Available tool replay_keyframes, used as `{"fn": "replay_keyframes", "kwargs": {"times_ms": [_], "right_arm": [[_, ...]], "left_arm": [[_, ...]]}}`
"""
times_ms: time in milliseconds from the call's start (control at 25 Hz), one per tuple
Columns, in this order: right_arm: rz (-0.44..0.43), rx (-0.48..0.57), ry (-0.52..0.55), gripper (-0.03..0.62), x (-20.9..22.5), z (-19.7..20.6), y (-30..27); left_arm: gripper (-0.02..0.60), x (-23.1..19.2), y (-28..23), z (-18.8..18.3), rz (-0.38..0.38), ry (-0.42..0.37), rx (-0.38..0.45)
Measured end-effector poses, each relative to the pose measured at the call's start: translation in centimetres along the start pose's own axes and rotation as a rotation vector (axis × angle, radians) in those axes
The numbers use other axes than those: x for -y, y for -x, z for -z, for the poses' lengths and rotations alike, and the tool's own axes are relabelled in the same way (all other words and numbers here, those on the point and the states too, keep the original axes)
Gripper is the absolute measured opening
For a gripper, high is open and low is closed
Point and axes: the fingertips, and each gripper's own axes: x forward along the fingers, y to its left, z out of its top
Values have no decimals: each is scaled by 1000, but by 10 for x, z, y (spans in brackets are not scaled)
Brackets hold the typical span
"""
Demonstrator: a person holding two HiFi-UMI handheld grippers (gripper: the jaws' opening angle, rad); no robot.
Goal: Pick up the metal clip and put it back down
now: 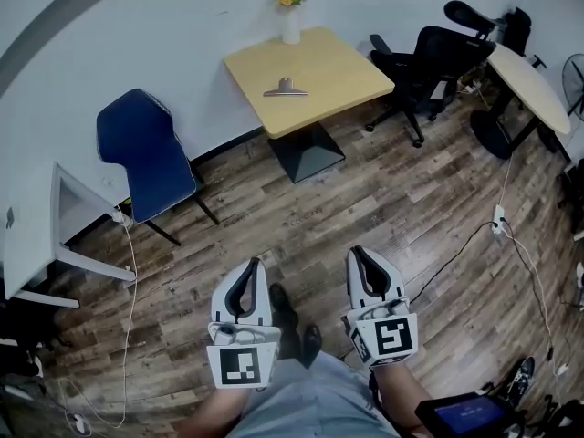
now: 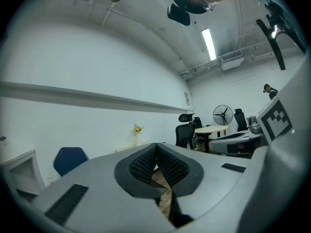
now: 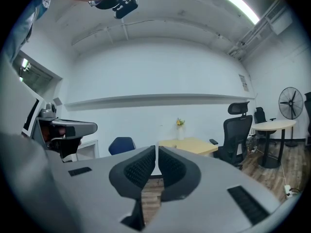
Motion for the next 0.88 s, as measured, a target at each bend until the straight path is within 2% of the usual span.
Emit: {"fn": "replay_keyframes", "kwargs": {"times_ms": [160,480,720,880], "right_arm": [[1,-28,-14,49,10,10,-38],[-11,-84,-20,49,40,18,-159],[-20,-46,2,49,41,-14,-256],[5,-1,12,49,49,-43,-299]], "left_arm": [[18,-17,-35,10,4,7,-21],[18,-65,-157,27,24,30,-61],[18,-125,-234,2,27,20,3],[18,-149,-277,-21,51,20,52]]}}
